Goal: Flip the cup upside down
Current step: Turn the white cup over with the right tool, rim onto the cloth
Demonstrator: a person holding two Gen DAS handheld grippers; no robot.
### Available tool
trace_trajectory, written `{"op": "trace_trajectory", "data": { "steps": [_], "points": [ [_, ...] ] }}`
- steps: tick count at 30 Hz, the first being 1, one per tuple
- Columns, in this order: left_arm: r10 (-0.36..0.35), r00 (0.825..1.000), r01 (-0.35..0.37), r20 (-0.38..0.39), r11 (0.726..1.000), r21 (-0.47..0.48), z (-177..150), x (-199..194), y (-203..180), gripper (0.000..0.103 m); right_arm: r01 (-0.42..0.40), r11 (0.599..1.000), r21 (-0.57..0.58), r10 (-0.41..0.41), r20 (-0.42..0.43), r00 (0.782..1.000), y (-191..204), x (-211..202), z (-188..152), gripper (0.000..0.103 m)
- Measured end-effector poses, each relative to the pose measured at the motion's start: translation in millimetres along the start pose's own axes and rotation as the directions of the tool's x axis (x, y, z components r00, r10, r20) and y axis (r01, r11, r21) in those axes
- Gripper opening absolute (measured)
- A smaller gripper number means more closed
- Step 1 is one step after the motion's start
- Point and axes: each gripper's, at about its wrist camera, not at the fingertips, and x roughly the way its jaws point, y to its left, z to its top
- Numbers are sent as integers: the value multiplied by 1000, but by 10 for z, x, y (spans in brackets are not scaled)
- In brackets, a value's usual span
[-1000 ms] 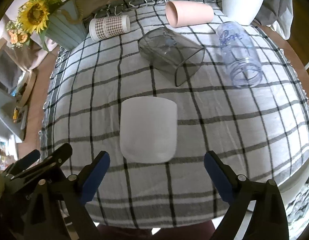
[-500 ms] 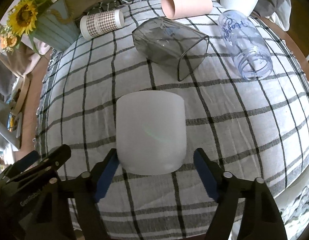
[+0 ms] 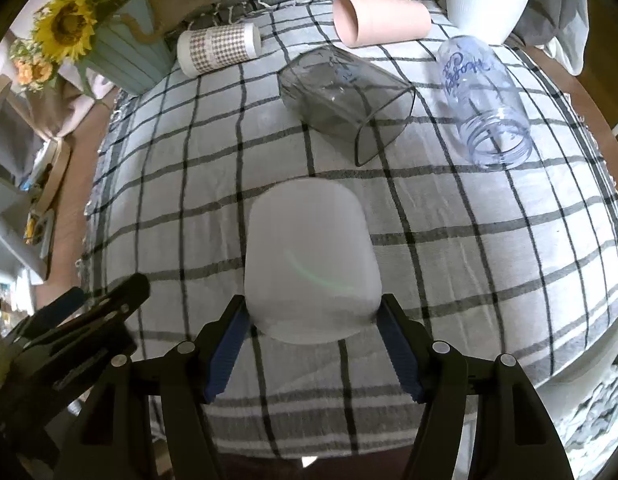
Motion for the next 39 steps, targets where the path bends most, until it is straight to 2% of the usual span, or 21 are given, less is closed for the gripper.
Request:
{"op": "trace_trajectory", "data": {
  "steps": [10,16,27,28,29,30,39],
  "points": [
    [-9,1000,9,11,999,-41,24,-13,103,95,56,996,-65,-56,14,998,117,-29,76,65],
    [-2,1000,2,11,999,-36,29,3,109,95,68,994,-81,-70,-19,997,187,46,-14,65],
    [16,1000,-16,12,999,-34,64,-13,89,95,65,995,-80,-67,-22,997,213,87,-24,66],
    [20,1000,-20,13,999,-35,63,-24,86,95,63,995,-80,-65,-22,998,211,83,-22,69],
    [25,1000,-24,15,999,-37,62,-38,82,95,59,995,-78,-61,-22,998,209,78,-21,79],
    [30,999,-29,17,999,-40,59,-54,80,95,56,995,-77,-58,-22,998,202,67,-19,83],
    [48,998,-45,49,997,-62,-37,-343,-41,95,29,997,-72,-27,24,999,39,-272,-39,88]
  ]
}}
